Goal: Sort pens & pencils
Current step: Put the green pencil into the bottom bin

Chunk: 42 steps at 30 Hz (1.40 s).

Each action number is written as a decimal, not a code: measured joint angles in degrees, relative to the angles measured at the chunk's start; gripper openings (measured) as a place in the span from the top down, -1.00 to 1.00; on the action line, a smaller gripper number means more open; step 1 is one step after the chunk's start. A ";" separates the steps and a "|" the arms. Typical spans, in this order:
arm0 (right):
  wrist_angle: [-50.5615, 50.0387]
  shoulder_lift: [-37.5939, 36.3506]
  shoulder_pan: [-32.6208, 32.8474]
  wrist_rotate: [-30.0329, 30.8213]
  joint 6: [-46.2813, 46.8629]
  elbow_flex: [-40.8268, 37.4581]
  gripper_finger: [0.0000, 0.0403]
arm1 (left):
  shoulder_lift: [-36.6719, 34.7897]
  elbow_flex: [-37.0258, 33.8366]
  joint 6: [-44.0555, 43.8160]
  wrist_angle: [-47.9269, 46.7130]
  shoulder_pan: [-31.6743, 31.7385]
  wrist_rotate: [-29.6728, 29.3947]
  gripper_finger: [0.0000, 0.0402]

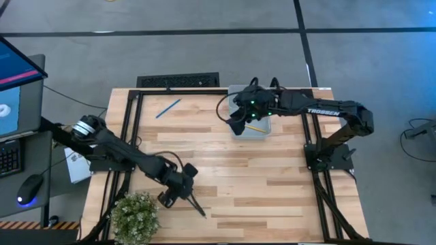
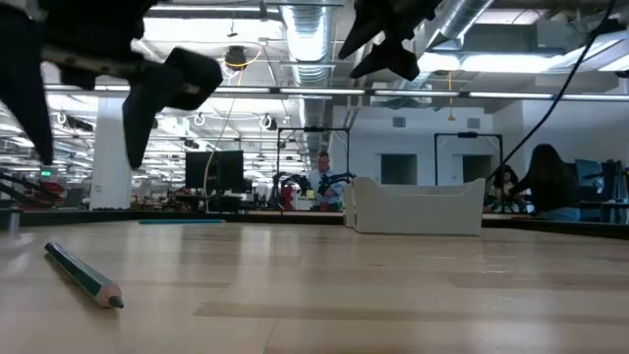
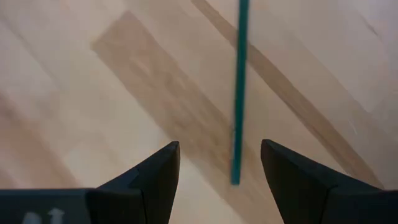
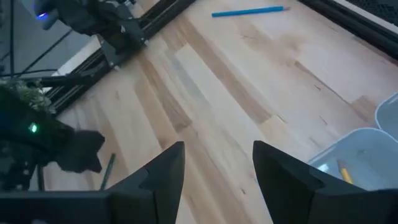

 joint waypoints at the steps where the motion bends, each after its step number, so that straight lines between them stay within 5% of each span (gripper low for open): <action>1: 0.31 0.25 0.29 0.04 0.10 -0.02 -0.04 | 1.00 0.00 -0.37 0.36 -0.46 -0.25 -0.08; 13: 4.52 -0.55 0.96 0.21 -1.23 0.01 -0.04 | 10.49 0.07 -4.36 1.69 -1.88 -0.47 -0.08; 33: 4.39 -0.50 0.96 0.15 -1.23 -0.02 -0.04 | 12.57 0.31 -13.47 1.24 -1.60 3.18 -0.08; 42: 4.18 -0.50 0.96 0.13 -1.23 -0.02 -0.04 | 13.39 0.67 -11.60 0.53 -1.94 -0.44 0.22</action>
